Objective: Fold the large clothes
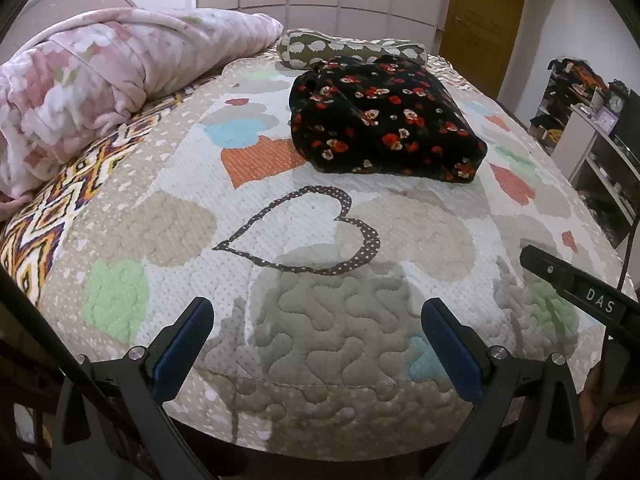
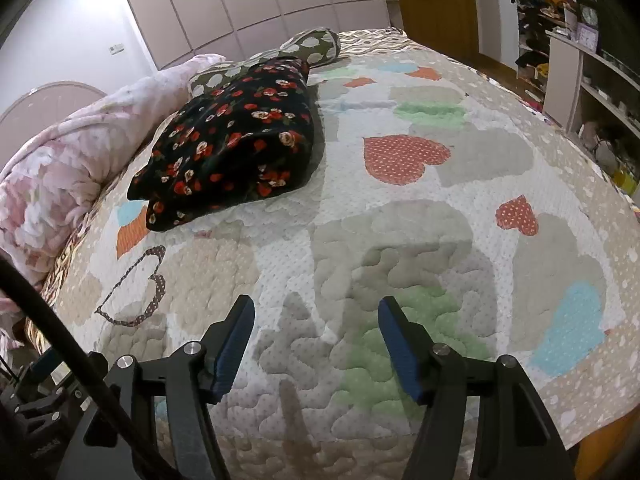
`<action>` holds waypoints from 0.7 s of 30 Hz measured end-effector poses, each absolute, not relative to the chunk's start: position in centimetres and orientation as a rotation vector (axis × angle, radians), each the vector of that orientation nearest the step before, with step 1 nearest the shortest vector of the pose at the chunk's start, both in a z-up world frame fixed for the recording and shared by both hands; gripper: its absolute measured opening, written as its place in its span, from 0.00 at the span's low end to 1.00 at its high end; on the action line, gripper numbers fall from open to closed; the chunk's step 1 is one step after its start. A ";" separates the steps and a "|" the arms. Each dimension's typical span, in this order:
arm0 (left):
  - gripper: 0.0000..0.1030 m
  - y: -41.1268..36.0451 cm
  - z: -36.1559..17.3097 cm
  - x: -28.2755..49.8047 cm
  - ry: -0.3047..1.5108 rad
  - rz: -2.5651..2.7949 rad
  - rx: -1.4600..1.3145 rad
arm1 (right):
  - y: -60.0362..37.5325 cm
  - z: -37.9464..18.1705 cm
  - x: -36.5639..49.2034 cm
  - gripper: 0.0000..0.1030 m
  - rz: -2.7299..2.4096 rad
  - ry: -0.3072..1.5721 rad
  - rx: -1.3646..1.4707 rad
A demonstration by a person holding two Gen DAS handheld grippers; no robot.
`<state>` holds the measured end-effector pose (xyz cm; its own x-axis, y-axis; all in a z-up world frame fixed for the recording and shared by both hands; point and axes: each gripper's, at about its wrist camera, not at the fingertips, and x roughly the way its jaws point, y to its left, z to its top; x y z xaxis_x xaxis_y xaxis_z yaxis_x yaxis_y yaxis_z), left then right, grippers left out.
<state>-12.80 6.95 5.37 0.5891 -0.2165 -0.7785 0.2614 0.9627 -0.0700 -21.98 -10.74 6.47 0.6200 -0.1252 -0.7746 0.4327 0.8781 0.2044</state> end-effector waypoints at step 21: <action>1.00 6.7 4.7 -12.8 0.940 -0.302 0.039 | -10.6 6.2 -22.0 0.68 -0.340 0.867 0.385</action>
<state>-12.84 6.70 4.70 0.5505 -0.2388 -0.8000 0.2723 0.9572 -0.0983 -22.01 -10.57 6.16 0.6019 -0.1323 -0.7875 0.4385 0.8789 0.1875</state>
